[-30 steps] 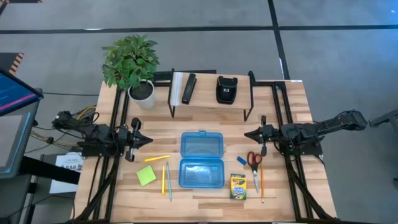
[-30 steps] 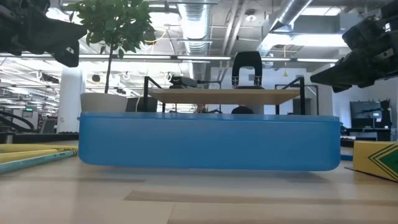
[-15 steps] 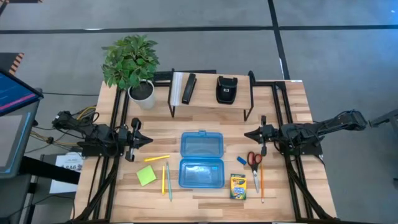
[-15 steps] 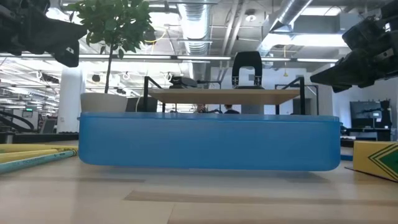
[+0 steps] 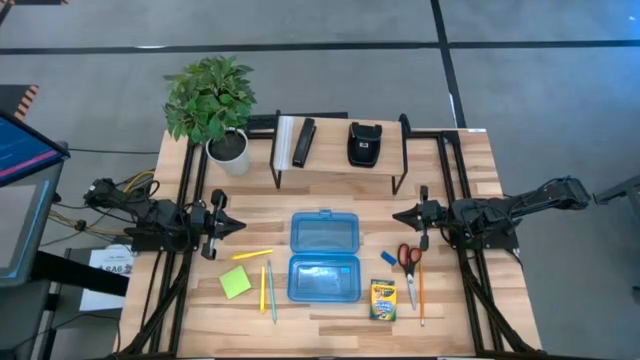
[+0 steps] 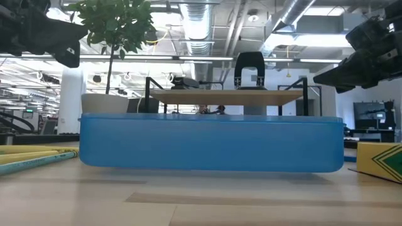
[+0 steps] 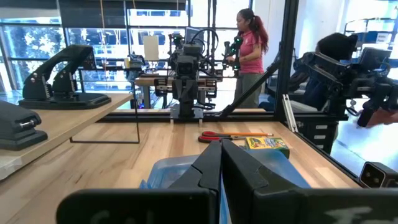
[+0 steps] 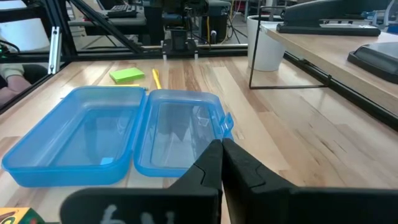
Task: Pack school essentials
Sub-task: Put the eraser into the supply box
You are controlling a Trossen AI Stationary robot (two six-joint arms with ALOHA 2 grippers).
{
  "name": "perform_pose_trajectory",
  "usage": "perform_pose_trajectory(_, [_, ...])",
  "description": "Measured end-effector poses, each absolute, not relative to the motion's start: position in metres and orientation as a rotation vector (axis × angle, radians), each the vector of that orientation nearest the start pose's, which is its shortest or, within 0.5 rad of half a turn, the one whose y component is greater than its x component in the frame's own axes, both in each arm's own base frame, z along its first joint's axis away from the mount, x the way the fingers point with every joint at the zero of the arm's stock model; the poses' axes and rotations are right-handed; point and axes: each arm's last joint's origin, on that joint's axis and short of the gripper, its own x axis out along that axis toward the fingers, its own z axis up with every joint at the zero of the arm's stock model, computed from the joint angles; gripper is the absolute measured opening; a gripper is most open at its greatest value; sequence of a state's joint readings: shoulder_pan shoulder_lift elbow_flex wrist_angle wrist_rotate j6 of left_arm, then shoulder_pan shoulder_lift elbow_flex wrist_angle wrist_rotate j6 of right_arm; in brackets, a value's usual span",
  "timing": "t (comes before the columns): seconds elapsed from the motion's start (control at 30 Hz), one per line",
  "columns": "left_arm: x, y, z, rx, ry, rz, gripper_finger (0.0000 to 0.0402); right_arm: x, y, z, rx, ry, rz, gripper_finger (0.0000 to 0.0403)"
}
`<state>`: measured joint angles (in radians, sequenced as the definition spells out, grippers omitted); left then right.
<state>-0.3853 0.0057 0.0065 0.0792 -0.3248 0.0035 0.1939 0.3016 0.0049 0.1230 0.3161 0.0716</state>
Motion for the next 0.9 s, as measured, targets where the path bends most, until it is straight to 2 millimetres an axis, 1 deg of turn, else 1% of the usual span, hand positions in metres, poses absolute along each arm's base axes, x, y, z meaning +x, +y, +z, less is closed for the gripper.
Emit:
perform_pose_trajectory(0.33, [0.092,-0.027,0.173,-0.025,-0.075,-0.061,0.0,0.114,0.013,0.154,0.043,0.134,-0.127,0.0027])
perform_pose_trajectory(0.5, [0.092,-0.027,0.173,-0.024,-0.075,-0.06,0.0,0.115,0.013,0.165,0.073,0.02,-0.127,0.0027])
perform_pose_trajectory(0.6, [0.092,-0.027,0.173,-0.024,-0.075,-0.061,0.0,0.115,0.011,0.178,0.161,-0.077,-0.135,0.0024])
perform_pose_trajectory(0.7, [0.092,-0.027,0.173,-0.024,-0.075,-0.061,0.0,0.115,0.01,0.202,0.213,-0.109,-0.139,0.0018])
perform_pose_trajectory(0.77, [0.092,-0.027,0.173,-0.024,-0.075,-0.06,0.0,0.114,0.012,0.222,0.204,-0.084,-0.133,0.0015])
perform_pose_trajectory(0.9, [0.092,-0.027,0.173,-0.024,-0.075,-0.06,0.0,0.121,0.016,0.249,0.159,0.08,-0.171,0.0016])
